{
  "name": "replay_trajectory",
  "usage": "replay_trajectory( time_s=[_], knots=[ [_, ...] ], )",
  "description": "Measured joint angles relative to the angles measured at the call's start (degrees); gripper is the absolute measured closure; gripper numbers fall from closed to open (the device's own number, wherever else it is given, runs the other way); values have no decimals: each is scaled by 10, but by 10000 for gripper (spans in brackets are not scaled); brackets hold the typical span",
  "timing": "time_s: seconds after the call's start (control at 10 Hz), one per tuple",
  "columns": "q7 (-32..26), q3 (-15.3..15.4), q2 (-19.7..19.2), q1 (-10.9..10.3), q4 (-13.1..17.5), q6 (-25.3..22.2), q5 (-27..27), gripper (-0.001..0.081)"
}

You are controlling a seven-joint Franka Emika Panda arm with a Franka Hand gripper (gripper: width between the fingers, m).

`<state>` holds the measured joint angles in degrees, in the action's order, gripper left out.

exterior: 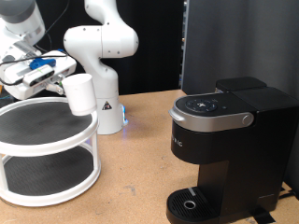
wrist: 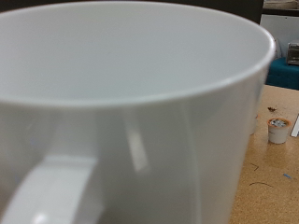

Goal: Make a cup of coffee with the keurig machine

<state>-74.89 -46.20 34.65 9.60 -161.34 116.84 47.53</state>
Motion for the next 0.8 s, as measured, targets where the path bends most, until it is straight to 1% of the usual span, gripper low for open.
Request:
replay_trajectory(
  time_s=[0.3,0.5,0.7,0.8],
  knots=[
    [-6,38,-18,-64,0,72,80,738],
    [-19,53,-36,-107,3,104,133,738],
    [-38,62,-54,-141,6,130,182,738],
    [-43,66,-62,-154,7,140,201,738]
  ],
)
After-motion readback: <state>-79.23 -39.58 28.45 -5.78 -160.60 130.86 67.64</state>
